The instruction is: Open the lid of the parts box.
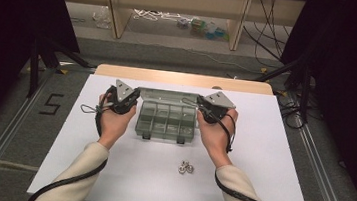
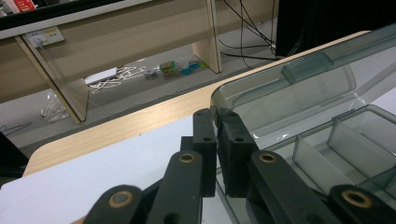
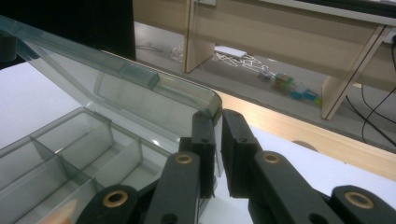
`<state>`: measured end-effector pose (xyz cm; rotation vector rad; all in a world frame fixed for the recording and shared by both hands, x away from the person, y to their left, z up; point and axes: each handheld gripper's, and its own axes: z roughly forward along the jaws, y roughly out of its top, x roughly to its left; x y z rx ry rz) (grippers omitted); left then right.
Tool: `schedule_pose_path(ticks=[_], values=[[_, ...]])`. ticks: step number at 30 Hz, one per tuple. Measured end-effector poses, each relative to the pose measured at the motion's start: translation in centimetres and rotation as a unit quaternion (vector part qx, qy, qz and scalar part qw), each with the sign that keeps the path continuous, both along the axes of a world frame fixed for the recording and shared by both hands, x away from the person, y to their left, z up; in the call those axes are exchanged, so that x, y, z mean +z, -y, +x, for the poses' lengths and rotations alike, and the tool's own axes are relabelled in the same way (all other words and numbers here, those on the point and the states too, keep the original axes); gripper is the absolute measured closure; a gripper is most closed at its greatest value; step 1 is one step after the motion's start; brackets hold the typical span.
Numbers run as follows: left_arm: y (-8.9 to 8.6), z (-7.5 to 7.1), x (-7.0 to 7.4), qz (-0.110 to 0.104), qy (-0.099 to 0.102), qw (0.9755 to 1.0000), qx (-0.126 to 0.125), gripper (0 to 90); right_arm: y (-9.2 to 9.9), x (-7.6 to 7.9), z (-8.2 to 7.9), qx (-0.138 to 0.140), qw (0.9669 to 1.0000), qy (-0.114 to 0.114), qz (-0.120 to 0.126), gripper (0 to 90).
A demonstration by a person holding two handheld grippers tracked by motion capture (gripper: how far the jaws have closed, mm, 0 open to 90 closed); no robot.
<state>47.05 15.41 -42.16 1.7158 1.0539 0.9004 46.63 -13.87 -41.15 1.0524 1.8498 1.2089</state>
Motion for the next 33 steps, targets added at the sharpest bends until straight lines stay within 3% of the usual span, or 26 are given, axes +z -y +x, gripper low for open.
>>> schedule_pose_path(ticks=[1, 2, 20, 33], values=[[0.0, 0.2, 0.0, -0.001, 0.0, 1.0, 0.0, 85.9, 0.0, 0.1, 0.0, 0.0, 0.9999, -0.012, 0.002, 84.9], [0.0, 0.3, 0.1, -0.001, -0.001, 1.0, 0.0, 86.0, 0.0, 0.1, 0.2, -0.003, 1.0, -0.003, 0.0, 84.9], [0.1, 2.1, 0.6, -0.008, -0.01, 0.9999, 0.004, 85.7, -0.5, 0.7, 1.6, -0.025, 0.9996, -0.011, 0.006, 85.8], [0.0, 3.0, 0.7, -0.008, -0.009, 0.9999, 0.0, 84.8, -0.7, 0.8, 2.3, -0.032, 0.9995, -0.003, 0.003, 85.6]])
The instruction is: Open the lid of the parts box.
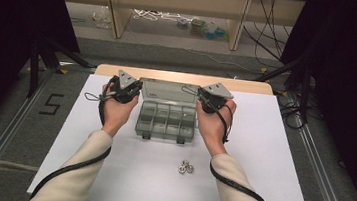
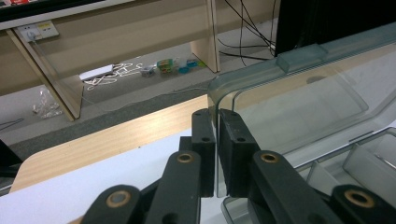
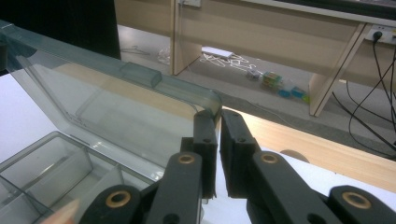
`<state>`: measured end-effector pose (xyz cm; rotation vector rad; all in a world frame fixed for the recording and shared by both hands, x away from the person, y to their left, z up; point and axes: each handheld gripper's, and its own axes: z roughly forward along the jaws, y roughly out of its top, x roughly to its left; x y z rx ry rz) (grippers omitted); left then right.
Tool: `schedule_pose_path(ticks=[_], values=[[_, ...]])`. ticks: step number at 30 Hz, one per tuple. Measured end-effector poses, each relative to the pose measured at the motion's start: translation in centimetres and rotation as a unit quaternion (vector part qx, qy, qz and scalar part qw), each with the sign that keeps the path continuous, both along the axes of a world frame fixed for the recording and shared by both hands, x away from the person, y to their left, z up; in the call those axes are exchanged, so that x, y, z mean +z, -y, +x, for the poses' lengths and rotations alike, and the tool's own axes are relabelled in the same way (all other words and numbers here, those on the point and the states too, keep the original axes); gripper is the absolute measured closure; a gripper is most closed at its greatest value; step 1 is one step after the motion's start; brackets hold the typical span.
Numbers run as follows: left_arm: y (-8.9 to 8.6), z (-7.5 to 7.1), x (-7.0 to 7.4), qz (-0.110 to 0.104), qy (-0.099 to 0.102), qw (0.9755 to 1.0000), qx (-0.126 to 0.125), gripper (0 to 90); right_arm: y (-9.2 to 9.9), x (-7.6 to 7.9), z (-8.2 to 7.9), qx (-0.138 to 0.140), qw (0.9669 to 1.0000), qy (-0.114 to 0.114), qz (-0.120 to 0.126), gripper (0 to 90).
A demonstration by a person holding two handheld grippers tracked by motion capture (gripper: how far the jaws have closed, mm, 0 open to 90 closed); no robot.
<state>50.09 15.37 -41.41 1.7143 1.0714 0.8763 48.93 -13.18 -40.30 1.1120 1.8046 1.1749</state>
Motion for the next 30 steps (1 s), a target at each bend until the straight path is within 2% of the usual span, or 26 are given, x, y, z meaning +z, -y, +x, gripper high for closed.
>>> schedule_pose_path(ticks=[1, 2, 6, 7, 10, 14, 30], values=[[0.0, 0.1, -0.1, -0.003, 0.002, 1.0, 0.003, 84.9, 0.0, 0.0, 0.1, -0.001, 1.0, 0.002, -0.001, 85.6], [0.1, 0.2, -0.1, -0.007, 0.0, 1.0, 0.004, 85.0, -0.1, 0.1, 0.1, 0.001, 1.0, -0.006, 0.0, 85.5], [0.1, 0.7, -0.1, -0.013, -0.004, 0.9999, 0.007, 85.1, -0.1, 0.2, 0.5, -0.001, 1.0, 0.002, -0.009, 85.1], [0.1, 0.8, -0.1, -0.012, -0.006, 0.9999, 0.007, 85.1, -0.2, 0.2, 0.6, -0.001, 1.0, -0.003, -0.007, 85.0], [0.2, 1.1, -0.1, -0.018, -0.007, 0.9998, 0.009, 85.1, -0.2, 0.2, 0.9, -0.004, 0.9999, 0.009, -0.009, 84.5], [0.1, 1.4, -0.2, -0.029, -0.008, 0.9995, 0.009, 85.5, -0.1, 0.1, 1.2, -0.001, 0.9999, 0.01, -0.003, 84.6], [0.3, 2.3, -0.1, -0.016, -0.011, 0.9998, 0.01, 85.0, -0.3, 0.0, 2.2, -0.011, 0.9998, 0.014, -0.005, 84.4]])
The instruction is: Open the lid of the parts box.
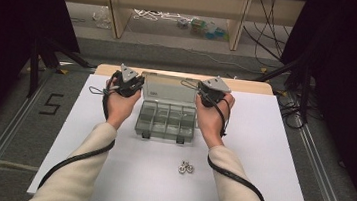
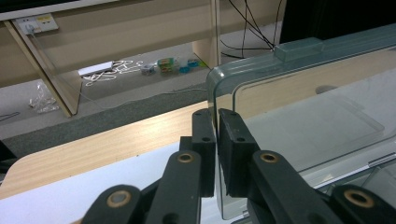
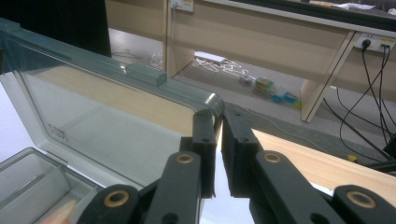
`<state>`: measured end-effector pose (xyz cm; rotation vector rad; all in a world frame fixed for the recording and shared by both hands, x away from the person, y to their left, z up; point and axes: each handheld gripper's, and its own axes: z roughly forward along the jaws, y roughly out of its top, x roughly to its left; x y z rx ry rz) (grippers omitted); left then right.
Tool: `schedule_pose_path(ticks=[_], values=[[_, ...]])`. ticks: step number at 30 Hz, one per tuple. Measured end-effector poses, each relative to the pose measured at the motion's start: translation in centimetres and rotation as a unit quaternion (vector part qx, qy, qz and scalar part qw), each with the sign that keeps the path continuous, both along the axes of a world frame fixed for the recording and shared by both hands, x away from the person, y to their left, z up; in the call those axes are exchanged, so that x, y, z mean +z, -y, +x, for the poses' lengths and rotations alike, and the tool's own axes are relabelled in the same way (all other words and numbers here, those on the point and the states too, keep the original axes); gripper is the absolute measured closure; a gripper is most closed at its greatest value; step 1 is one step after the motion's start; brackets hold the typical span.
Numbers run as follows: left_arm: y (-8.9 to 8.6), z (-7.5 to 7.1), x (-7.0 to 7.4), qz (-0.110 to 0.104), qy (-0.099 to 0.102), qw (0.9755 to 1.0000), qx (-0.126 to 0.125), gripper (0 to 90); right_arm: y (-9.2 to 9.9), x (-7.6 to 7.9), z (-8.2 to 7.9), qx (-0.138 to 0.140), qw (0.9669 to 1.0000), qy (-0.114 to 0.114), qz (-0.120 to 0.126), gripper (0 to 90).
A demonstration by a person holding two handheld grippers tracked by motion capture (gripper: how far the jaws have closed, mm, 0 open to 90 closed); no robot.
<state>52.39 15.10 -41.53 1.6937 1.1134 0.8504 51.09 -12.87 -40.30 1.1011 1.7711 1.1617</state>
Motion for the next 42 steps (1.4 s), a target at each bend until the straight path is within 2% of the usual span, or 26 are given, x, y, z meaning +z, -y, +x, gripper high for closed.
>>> schedule_pose_path(ticks=[4, 8, 15, 21, 23, 24, 27, 29, 32, 42], values=[[0.0, 0.2, 0.0, 0.0, -0.001, 1.0, -0.001, 85.0, 0.0, 0.0, 0.2, 0.001, 1.0, -0.005, 0.002, 84.4], [0.1, 0.4, 0.1, 0.0, -0.003, 1.0, 0.001, 84.9, 0.0, -0.2, 0.5, 0.0, 1.0, 0.002, 0.006, 84.4], [0.2, 0.8, 0.1, 0.001, -0.006, 1.0, 0.003, 84.8, 0.0, -0.2, 0.8, -0.004, 1.0, 0.001, 0.005, 84.2], [0.3, 1.0, 0.1, 0.013, -0.005, 0.9999, 0.003, 84.4, 0.0, -0.3, 1.1, -0.004, 0.9999, -0.002, 0.009, 84.2], [0.3, 1.0, 0.1, 0.011, -0.005, 0.9999, 0.003, 84.3, -0.1, -0.3, 1.1, -0.004, 0.9999, -0.004, 0.014, 84.2], [0.3, 1.0, 0.0, 0.011, -0.006, 0.9999, 0.003, 84.3, 0.0, -0.4, 1.2, -0.005, 0.9999, 0.002, 0.013, 84.2], [0.3, 1.1, 0.0, 0.009, -0.008, 0.9999, 0.004, 84.4, 0.0, -0.5, 1.3, -0.004, 0.9999, -0.002, 0.011, 84.1], [0.3, 1.2, 0.0, 0.008, -0.009, 0.9999, 0.005, 84.4, 0.0, -0.5, 1.4, -0.007, 0.9999, 0.004, 0.009, 84.0], [0.3, 1.3, 0.0, 0.008, -0.009, 0.9999, 0.004, 84.4, 0.0, -0.6, 1.6, -0.006, 0.9999, 0.002, 0.014, 83.9], [0.3, 1.4, -0.1, 0.008, -0.009, 0.9999, 0.004, 84.4, 0.0, -0.8, 2.0, -0.007, 0.9999, -0.002, 0.01, 83.4]])
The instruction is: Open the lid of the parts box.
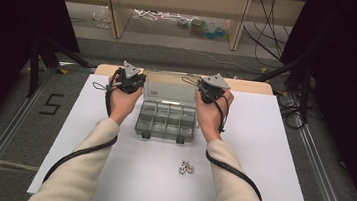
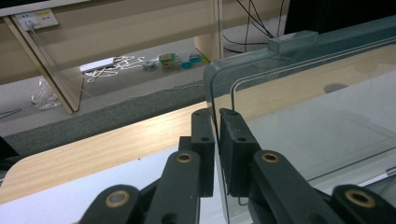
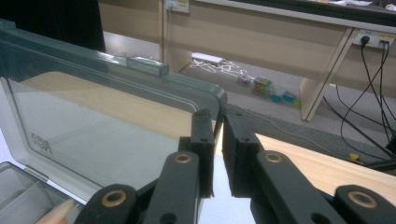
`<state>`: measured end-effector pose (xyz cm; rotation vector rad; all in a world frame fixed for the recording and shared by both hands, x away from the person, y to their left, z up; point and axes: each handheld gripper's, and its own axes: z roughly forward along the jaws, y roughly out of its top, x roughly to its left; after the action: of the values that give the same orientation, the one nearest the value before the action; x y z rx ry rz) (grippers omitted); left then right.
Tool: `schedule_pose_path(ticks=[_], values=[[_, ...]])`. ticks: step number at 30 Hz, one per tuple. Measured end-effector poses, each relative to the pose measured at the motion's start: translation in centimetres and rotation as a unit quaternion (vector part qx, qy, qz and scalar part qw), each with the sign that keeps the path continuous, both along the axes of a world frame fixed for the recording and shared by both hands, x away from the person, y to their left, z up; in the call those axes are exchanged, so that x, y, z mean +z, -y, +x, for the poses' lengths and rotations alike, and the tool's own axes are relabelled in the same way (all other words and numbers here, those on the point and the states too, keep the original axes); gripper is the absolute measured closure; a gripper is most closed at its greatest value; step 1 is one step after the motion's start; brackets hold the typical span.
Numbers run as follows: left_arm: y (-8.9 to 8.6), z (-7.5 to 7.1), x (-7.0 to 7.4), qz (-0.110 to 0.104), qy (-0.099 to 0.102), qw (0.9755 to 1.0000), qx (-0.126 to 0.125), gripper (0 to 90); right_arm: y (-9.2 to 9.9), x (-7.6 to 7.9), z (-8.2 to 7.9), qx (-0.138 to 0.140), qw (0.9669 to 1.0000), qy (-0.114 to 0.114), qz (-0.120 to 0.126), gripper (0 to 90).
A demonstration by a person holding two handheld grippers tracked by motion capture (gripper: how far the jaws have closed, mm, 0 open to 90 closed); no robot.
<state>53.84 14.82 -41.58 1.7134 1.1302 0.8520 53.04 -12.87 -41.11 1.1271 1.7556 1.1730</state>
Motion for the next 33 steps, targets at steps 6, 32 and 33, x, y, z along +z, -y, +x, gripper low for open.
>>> schedule_pose_path(ticks=[6, 32, 33], values=[[0.1, 0.1, 0.0, 0.0, -0.001, 1.0, 0.002, 84.3, 0.0, -0.3, 0.2, 0.002, 1.0, -0.005, 0.004, 83.2], [0.2, 1.0, -0.7, 0.009, -0.014, 0.9998, 0.008, 84.0, 0.1, -1.3, 1.0, 0.0, 0.9997, -0.026, 0.003, 83.2], [0.2, 1.0, -0.7, 0.009, -0.015, 0.9998, 0.008, 84.1, 0.1, -1.4, 1.0, 0.0, 0.9996, -0.027, 0.004, 83.1]])
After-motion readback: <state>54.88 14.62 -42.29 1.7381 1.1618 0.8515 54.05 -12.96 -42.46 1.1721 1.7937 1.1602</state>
